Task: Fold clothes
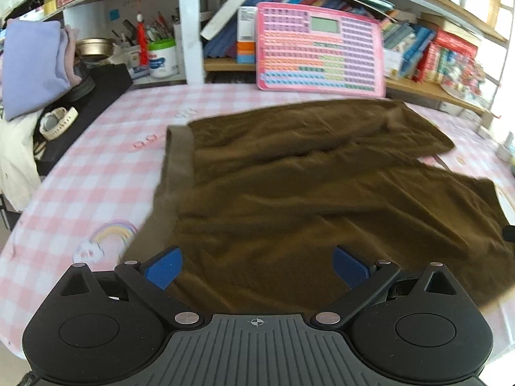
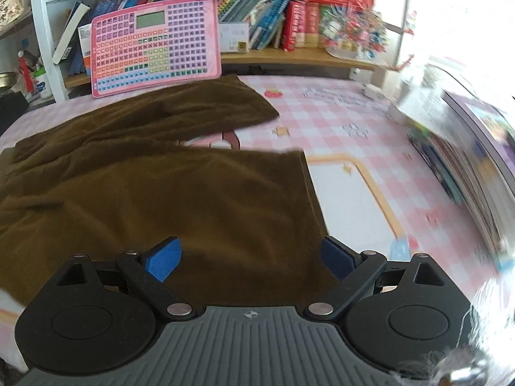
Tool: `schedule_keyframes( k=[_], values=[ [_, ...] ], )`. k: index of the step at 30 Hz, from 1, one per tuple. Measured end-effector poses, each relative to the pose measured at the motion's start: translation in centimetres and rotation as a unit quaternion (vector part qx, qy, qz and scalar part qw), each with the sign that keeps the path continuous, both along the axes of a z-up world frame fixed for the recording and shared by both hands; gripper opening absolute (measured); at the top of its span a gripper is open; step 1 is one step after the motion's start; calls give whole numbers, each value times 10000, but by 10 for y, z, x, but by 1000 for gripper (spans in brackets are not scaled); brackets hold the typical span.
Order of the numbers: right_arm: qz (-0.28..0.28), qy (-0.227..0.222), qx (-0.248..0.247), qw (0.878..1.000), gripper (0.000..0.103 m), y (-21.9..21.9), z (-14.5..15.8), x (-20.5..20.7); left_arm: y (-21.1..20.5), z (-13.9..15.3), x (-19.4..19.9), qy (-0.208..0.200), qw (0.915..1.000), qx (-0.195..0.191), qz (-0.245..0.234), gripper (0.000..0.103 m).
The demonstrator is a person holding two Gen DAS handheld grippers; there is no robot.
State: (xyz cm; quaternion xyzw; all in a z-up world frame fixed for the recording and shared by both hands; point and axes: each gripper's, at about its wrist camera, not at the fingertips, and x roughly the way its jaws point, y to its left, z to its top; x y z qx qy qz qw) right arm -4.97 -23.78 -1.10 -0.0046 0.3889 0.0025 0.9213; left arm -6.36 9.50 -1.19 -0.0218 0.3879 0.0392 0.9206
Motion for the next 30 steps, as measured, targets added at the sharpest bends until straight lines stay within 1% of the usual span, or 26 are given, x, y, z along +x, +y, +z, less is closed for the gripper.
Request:
schedule_keyframes(
  k=[4, 7, 12, 15, 20, 25, 27, 30],
  values=[
    [508, -133, -106, 9986, 94, -13, 6, 50, 15, 7, 28, -130, 9998, 0, 128, 101],
    [996, -222, -196, 9946, 94, -22, 11, 93, 25, 10, 53, -207, 9997, 24, 155, 101],
    [1676, -279, 50, 9854, 94, -34, 15, 170, 36, 15, 95, -286, 9992, 193, 187, 101],
    [1963, -348, 166, 9798, 94, -39, 15, 215, 42, 15, 121, -228, 9990, 335, 195, 101],
    [2157, -343, 300, 9754, 94, -44, 5, 283, 53, 8, 156, -111, 9985, 493, 201, 101],
    [2206, -208, 385, 9744, 90, -45, -11, 333, 59, -3, 182, 45, 9986, 506, 114, 101],
    [2236, -119, 366, 9739, 82, -44, -19, 348, 59, -8, 191, 124, 9979, 633, 87, 101],
    [2254, -89, 351, 9736, 74, -40, -29, 368, 61, -13, 200, 183, 9972, 725, 62, 101]
  ],
)
